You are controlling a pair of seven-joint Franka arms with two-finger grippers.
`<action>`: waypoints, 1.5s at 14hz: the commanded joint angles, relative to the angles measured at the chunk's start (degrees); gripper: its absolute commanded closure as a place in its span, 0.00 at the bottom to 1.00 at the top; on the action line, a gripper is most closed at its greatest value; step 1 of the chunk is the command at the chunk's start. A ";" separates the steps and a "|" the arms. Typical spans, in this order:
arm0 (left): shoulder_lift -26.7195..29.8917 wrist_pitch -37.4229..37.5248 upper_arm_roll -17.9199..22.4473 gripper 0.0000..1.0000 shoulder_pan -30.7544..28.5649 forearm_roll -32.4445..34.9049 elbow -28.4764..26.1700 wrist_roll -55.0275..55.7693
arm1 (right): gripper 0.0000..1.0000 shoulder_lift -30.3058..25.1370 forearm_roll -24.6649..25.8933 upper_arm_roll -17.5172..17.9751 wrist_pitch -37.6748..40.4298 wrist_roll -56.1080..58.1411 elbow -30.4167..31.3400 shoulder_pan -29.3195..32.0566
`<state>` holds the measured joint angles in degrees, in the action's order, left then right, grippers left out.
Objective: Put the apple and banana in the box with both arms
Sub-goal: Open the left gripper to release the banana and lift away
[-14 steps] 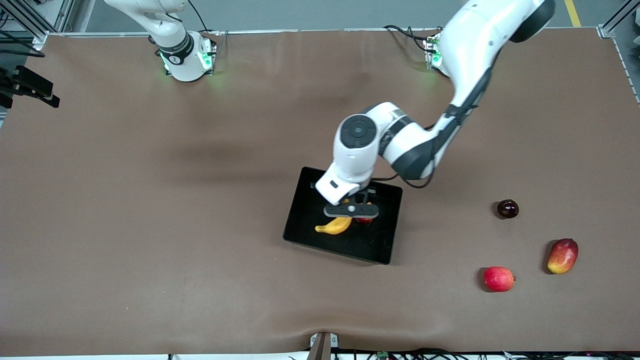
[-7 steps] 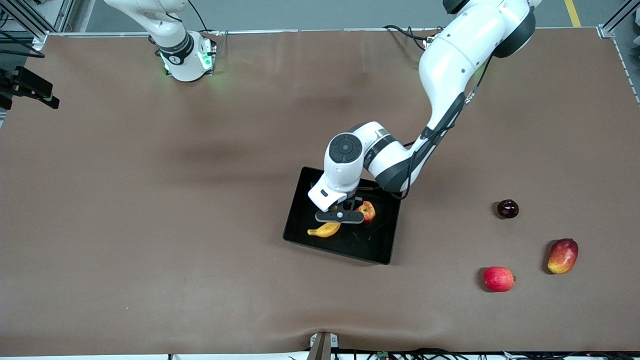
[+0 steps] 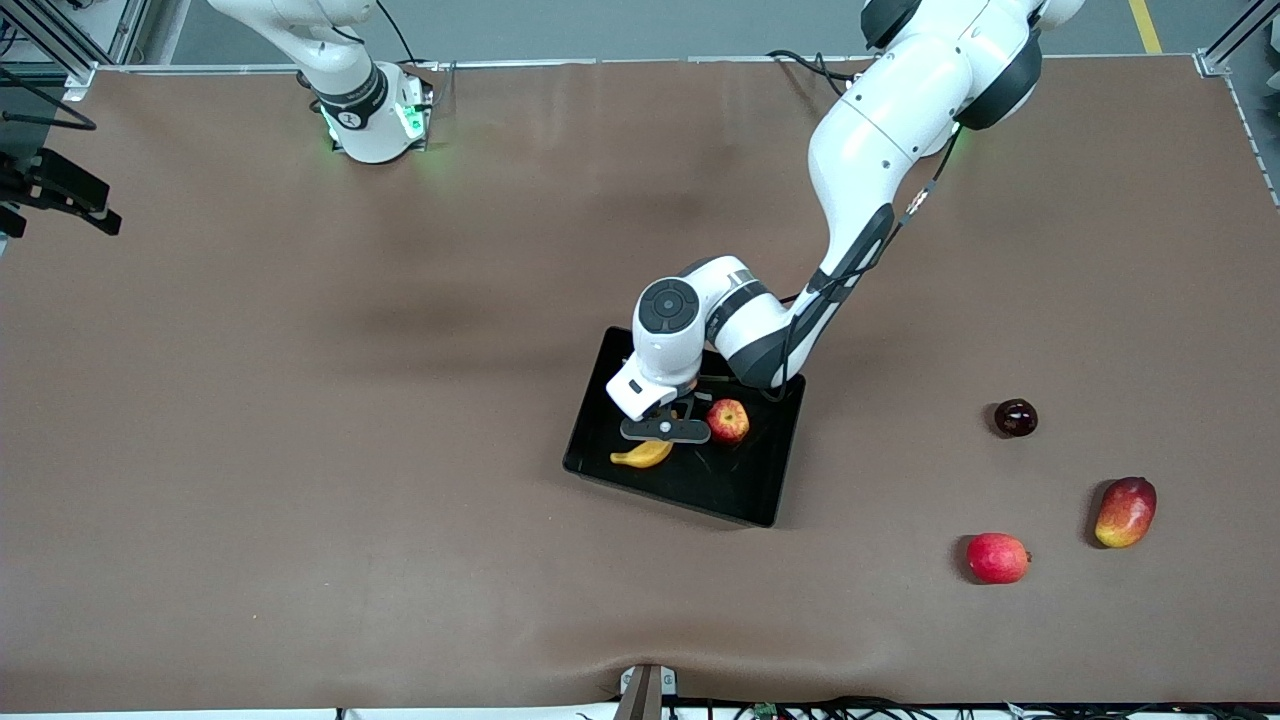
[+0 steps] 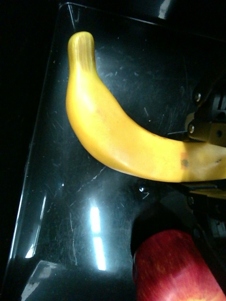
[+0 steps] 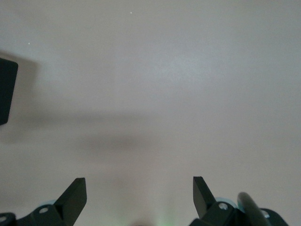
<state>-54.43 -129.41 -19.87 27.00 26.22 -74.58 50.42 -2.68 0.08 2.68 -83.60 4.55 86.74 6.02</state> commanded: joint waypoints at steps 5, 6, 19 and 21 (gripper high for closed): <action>3.97 3.44 0.18 0.00 -0.20 0.24 1.81 0.82 | 0.00 1.01 0.62 0.04 -3.14 -0.33 0.62 -1.72; 6.07 6.25 0.10 0.00 -0.98 0.15 1.90 0.82 | 0.00 1.36 0.88 0.04 -3.23 -0.33 0.62 -1.63; 35.08 33.06 -0.26 0.00 -22.25 -11.96 -0.04 -18.67 | 0.00 4.17 4.22 0.04 -9.81 -1.65 0.37 -2.42; 38.33 35.80 -0.34 0.00 -25.66 -14.34 -0.30 -21.58 | 0.00 4.88 4.05 0.04 -11.31 -1.74 0.10 -2.24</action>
<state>-21.05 -96.09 -19.89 3.96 14.45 -72.15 31.62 1.18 2.66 2.78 -93.85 3.93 87.73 4.22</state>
